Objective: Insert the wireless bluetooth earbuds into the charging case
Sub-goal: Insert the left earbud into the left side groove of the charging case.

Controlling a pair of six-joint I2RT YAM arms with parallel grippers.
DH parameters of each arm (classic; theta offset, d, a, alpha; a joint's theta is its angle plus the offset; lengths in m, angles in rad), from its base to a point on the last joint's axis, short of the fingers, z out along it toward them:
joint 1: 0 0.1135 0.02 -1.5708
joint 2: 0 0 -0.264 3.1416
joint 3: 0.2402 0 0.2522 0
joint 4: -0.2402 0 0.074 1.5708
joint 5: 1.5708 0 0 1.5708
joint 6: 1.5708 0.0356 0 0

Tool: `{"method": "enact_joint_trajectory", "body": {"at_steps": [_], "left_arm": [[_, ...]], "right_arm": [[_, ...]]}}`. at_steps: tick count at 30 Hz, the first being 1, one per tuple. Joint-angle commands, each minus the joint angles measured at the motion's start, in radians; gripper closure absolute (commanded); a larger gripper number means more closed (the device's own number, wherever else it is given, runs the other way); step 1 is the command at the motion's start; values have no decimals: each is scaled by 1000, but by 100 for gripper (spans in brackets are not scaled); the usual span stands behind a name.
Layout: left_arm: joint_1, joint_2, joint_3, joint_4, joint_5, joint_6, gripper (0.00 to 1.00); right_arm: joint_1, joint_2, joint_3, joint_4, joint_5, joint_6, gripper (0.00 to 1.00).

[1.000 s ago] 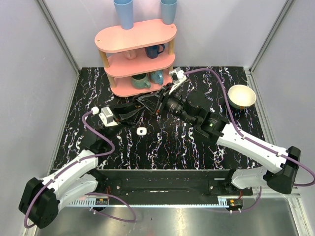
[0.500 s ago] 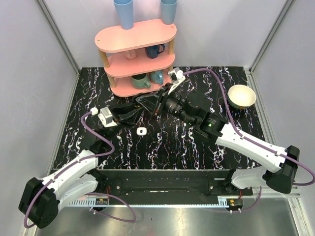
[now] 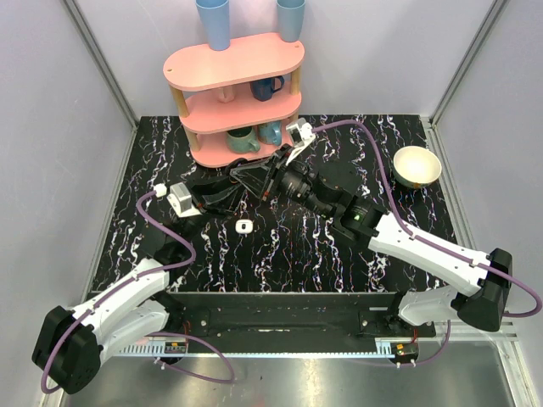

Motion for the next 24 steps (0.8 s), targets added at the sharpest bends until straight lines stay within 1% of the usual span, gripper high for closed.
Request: {"method": "enact_joint_trajectory", "body": {"at_steps": [1, 13, 24], "left_arm": [[-6, -7, 6, 82, -30, -9, 100], [-15, -28, -3, 52, -59, -4, 100], [-24, -18, 3, 49, -72, 7, 100]], "right_arm": [[20, 3, -24, 75, 54, -30, 89], [31, 1, -32, 119, 148, -86, 89], [31, 15, -47, 150, 140, -53, 89]]}}
